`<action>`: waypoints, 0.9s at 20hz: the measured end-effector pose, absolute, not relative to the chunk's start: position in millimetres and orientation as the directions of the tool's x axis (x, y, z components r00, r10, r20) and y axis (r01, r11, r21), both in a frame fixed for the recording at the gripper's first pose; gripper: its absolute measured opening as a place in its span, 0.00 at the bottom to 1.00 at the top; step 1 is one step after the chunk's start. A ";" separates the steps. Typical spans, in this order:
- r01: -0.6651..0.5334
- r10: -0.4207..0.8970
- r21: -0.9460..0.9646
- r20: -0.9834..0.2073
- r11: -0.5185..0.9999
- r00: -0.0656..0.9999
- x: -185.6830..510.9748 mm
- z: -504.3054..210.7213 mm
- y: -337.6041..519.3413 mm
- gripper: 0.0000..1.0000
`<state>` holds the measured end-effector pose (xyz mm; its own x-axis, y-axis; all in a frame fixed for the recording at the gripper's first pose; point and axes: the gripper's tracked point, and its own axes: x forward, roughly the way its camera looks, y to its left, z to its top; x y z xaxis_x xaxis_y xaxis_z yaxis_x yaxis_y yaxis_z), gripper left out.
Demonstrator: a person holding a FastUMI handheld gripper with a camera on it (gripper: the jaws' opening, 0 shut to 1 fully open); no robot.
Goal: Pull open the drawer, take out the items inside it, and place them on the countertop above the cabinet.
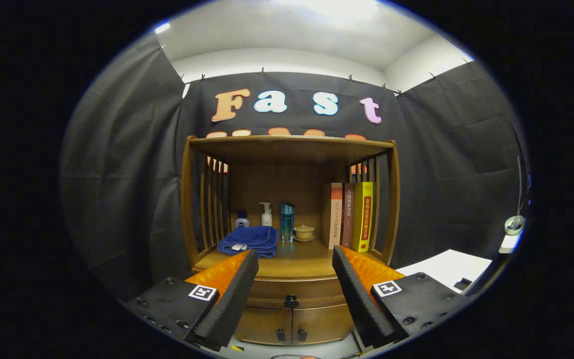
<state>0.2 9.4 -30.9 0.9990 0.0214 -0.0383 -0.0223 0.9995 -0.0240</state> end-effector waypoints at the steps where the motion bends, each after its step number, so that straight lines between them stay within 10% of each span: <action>1: -0.018 0.017 -0.022 -0.043 1.000 0.999 0.7 -34.5 7.5 0.98; 18: -0.004 0.002 -0.009 -0.219 1.000 0.976 70.4 -252.1 1.5 0.98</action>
